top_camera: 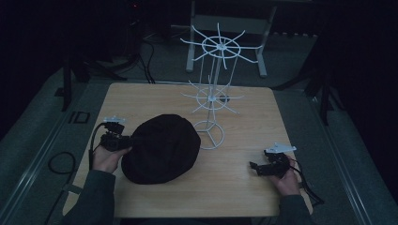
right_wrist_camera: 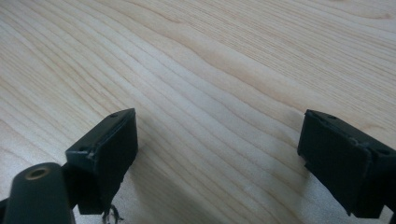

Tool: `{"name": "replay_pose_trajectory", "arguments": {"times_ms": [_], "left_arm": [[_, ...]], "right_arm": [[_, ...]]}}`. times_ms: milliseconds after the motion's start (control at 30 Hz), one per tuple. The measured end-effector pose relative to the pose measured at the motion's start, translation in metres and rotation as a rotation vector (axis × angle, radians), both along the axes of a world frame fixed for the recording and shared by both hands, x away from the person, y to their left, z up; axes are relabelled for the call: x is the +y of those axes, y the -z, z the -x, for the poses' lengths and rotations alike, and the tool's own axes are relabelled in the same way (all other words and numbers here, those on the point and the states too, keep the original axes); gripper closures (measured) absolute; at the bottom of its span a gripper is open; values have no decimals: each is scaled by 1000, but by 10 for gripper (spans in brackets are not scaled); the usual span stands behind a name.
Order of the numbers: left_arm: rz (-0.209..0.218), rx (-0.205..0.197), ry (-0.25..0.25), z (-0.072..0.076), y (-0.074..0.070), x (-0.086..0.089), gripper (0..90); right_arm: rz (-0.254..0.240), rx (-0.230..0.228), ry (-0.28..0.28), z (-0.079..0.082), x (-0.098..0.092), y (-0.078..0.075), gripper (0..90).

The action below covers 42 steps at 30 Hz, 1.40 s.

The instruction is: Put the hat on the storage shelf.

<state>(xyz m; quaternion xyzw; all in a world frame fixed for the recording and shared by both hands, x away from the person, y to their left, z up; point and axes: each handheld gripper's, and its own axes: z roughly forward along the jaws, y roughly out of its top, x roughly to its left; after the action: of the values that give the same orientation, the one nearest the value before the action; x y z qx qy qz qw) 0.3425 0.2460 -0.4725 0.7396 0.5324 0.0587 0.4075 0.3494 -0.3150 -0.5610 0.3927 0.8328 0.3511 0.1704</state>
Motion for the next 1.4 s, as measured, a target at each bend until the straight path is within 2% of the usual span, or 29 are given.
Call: {"name": "replay_pose_trajectory", "arguments": {"times_ms": [300,433,1033,1400], "left_arm": [[42,-36,-24,3,-12,14,805],[75,-48,-37,5,-16,20,805],[146,-101,-72,9,-35,37,805],[161,-123,-80,10,-42,41,805]], "right_arm": [[0,0,0,0,0,0,120],[0,0,0,0,0,0,120],[0,0,0,0,0,0,120],[0,-2,1,0,0,0,120]]}}
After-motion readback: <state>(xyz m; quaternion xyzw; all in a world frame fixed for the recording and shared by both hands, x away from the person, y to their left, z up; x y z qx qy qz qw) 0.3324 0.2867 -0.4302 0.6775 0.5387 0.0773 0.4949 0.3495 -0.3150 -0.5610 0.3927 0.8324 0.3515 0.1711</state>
